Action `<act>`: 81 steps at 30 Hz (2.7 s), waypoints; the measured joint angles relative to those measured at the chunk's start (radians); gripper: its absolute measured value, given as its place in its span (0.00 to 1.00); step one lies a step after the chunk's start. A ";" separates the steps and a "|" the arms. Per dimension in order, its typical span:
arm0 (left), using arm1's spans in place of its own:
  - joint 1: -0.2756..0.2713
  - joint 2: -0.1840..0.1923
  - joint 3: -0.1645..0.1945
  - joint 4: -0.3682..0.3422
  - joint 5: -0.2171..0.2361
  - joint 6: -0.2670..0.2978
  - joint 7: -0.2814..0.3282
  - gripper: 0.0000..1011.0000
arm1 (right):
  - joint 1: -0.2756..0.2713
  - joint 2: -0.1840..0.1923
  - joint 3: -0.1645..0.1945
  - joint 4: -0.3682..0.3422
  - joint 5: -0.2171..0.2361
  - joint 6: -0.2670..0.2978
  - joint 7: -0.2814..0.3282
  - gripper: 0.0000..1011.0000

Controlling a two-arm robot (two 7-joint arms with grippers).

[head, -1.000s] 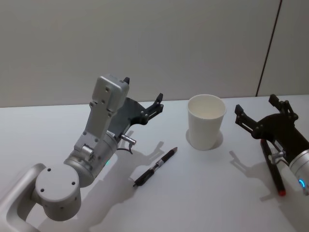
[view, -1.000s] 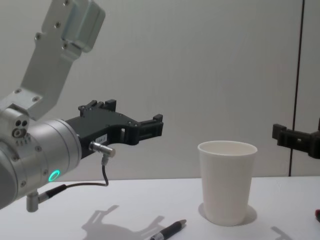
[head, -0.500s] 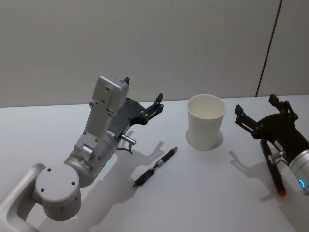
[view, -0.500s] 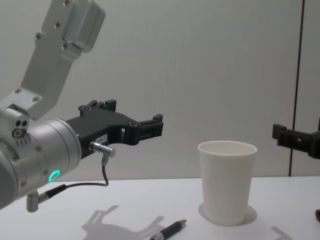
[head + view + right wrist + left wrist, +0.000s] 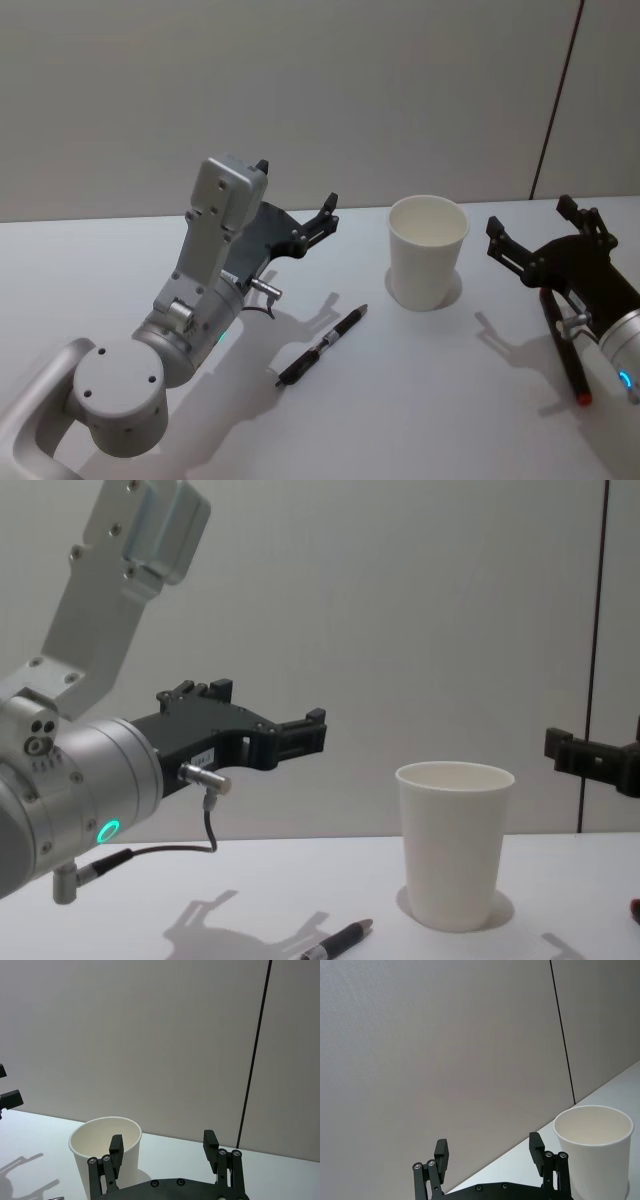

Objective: Place the pen into the pen holder.

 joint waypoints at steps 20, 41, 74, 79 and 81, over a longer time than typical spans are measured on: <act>0.000 0.000 0.000 0.000 0.000 0.000 0.000 0.99 | 0.000 0.000 0.000 0.000 0.000 0.000 0.000 0.99; 0.000 0.000 0.000 0.000 0.000 0.000 0.000 0.99 | 0.000 0.000 0.000 0.000 0.000 0.000 0.000 0.99; 0.000 0.000 0.000 0.000 0.000 0.000 0.000 0.99 | 0.139 0.033 0.046 0.042 0.047 0.399 0.119 0.99; 0.000 0.000 0.000 0.000 0.000 0.000 0.000 0.99 | 0.185 0.029 0.049 0.063 0.035 0.500 0.124 0.99; 0.000 0.000 0.000 0.000 0.000 0.000 0.000 0.99 | 0.208 0.026 0.049 0.074 0.027 0.554 0.124 0.99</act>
